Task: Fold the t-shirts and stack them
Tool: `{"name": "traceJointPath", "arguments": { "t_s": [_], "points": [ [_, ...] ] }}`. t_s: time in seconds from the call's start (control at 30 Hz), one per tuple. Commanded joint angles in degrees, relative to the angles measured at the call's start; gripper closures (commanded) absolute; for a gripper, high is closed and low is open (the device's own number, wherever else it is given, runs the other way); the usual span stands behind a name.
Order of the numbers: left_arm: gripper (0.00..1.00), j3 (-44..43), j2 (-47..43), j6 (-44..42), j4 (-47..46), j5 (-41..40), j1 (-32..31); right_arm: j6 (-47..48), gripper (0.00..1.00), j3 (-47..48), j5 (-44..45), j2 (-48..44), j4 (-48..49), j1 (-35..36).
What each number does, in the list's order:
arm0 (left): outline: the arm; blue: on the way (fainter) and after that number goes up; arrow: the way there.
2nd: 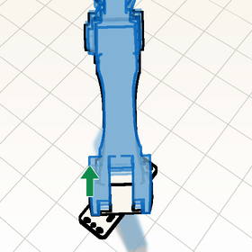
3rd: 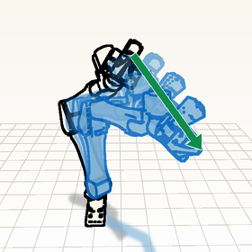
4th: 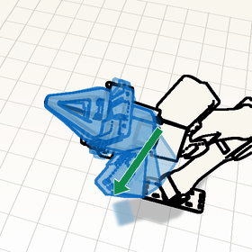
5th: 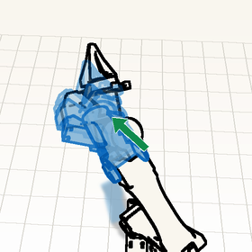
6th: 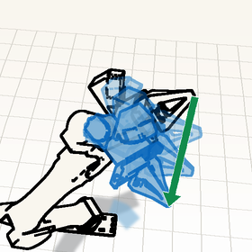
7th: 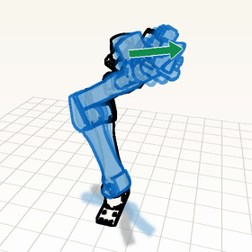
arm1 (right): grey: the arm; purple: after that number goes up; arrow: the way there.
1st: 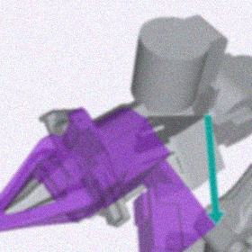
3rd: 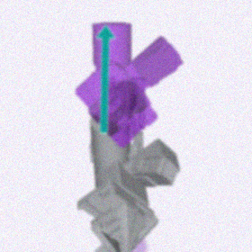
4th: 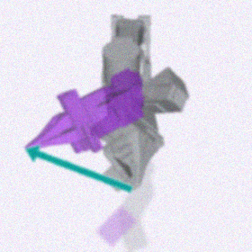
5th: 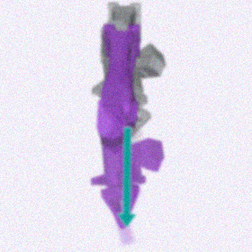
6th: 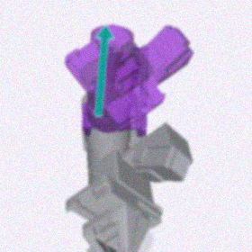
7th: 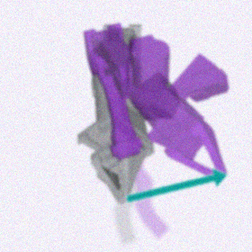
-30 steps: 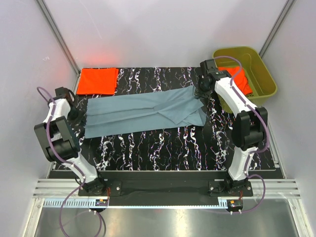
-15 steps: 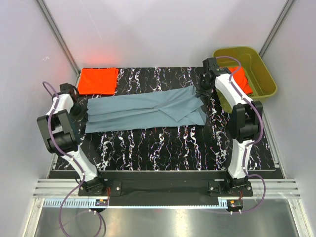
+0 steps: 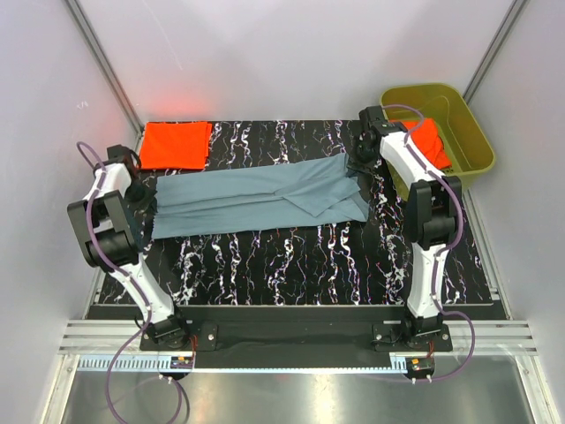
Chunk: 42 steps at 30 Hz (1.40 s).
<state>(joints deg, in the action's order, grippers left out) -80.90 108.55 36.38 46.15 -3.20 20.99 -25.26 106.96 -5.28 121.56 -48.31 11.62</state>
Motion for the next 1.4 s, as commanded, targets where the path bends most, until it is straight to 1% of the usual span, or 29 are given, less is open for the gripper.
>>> {"name": "traceJointPath", "arguments": {
  "t_s": [0.0, 0.07, 0.13, 0.17, 0.2, 0.23, 0.27, 0.3, 0.33, 0.37, 0.47, 0.5, 0.53, 0.6, 0.63, 0.67, 0.7, 0.73, 0.77, 0.8, 0.87, 0.97, 1.0, 1.13, 1.23, 1.37],
  "points": [
    [0.92, -3.47, 1.22, -1.48, -1.24, -1.37, 0.36, 1.35, 0.99, 4.04, 0.44, 1.40, 0.24, -0.37],
    [0.82, -4.17, 1.75, -2.36, -1.41, -1.02, 0.28, 2.05, 0.93, 5.71, 1.84, 3.59, 0.15, -0.63],
    [0.72, -6.89, 2.71, -5.08, -1.24, -1.88, 0.19, 3.36, 0.90, 10.27, 4.04, 7.44, 0.24, -0.72],
    [0.67, -7.68, 2.80, -5.70, -1.15, -2.77, 0.10, 3.98, 0.86, 12.29, 4.92, 9.03, 0.24, -0.72],
    [0.61, -8.65, 1.85, -6.84, -1.06, -3.56, 0.10, 4.60, 0.79, 17.53, 5.01, 10.61, -0.20, -0.81],
    [0.54, -8.92, 1.06, -7.28, -0.80, -4.87, 0.01, 5.12, 0.75, 21.41, 6.84, 13.76, -3.86, -0.81],
    [0.51, -8.92, -1.56, -7.55, -0.19, -5.49, 0.10, 5.22, 0.70, 25.28, 8.95, 14.93, -5.98, -0.81],
    [0.50, -7.62, -3.42, -8.42, -0.18, -5.85, -0.07, 5.56, 0.66, 31.23, 9.06, 15.63, -7.83, -0.81],
    [0.46, -6.65, -5.35, -8.87, -0.36, -6.02, -0.68, 5.66, 0.61, 32.69, 8.27, 15.47, -9.67, -0.72],
    [0.44, -5.50, -8.94, -9.57, -0.45, -6.46, -1.30, 4.96, 0.48, 32.79, 7.66, 14.51, -10.04, -0.46],
    [0.40, 0.20, -15.27, -10.37, -1.32, -7.35, -2.71, 3.29, 0.40, 27.09, 5.72, 9.06, -9.61, 0.94],
    [0.40, 3.53, -16.61, -9.32, -1.85, -5.87, -2.71, 3.11, 0.38, 23.77, 5.46, 7.83, -9.26, 1.65],
    [0.40, 4.86, -17.40, -9.22, -2.55, -4.37, -2.71, 2.76, 0.37, 22.34, 2.58, 5.82, -8.56, 2.52],
    [0.44, 8.56, -18.29, -9.84, -6.06, -0.08, -2.71, 2.58, 0.38, 18.75, -1.03, 4.22, -7.59, 6.37],
    [0.45, 9.79, -18.11, -10.01, -7.73, 6.39, -2.80, 2.32, 0.38, 17.33, -3.83, 2.91, -5.93, 8.23],
    [0.49, 10.50, -16.37, -9.93, -9.31, 8.80, -2.71, 1.97, 0.38, 15.84, -4.73, 2.37, -4.87, 9.90],
    [0.60, 11.55, -15.49, -9.49, -9.67, 10.48, -2.89, 1.44, 0.41, 12.96, -5.61, 1.93, -3.73, 13.31],
    [0.63, 11.99, -14.61, -9.49, -9.94, 11.89, -3.15, -0.04, 0.46, 11.53, -7.80, 1.49, -1.28, 14.74],
    [0.64, 13.65, -13.73, -8.96, -10.55, 11.90, -3.15, -0.75, 0.53, 9.43, -8.95, 1.58, -0.12, 16.14],
    [0.64, 14.62, -13.63, -8.87, -10.90, 11.47, -2.98, -1.37, 0.65, 8.71, -9.74, 1.58, 0.84, 18.85],
    [0.64, 17.25, -13.54, -9.13, -11.43, 10.07, -1.84, -2.86, 0.72, 6.44, -10.54, 2.19, 4.18, 22.11],
    [0.65, 20.59, -13.28, -7.65, -11.52, 10.50, -0.08, -4.62, 0.72, 4.85, -10.46, 3.77, 4.89, 23.97],
    [0.66, 21.39, -13.11, -7.21, -11.52, 10.67, 0.45, -5.50, 0.72, 4.06, -9.32, 4.12, 5.16, 24.33],
    [0.67, 24.12, -12.75, -5.53, -12.49, 12.25, 2.21, -5.69, 0.77, 0.19, -3.52, 3.51, 10.06, 25.30],
    [0.67, 24.65, -12.40, -5.71, -12.49, 11.46, 2.91, -4.80, 0.80, 0.35, -2.19, 5.17, 10.70, 25.30],
    [0.67, 26.05, -12.49, -5.53, -12.05, 11.11, 4.49, -4.45, 0.80, 2.37, -0.79, 8.08, 10.87, 25.21]
  ]
}}
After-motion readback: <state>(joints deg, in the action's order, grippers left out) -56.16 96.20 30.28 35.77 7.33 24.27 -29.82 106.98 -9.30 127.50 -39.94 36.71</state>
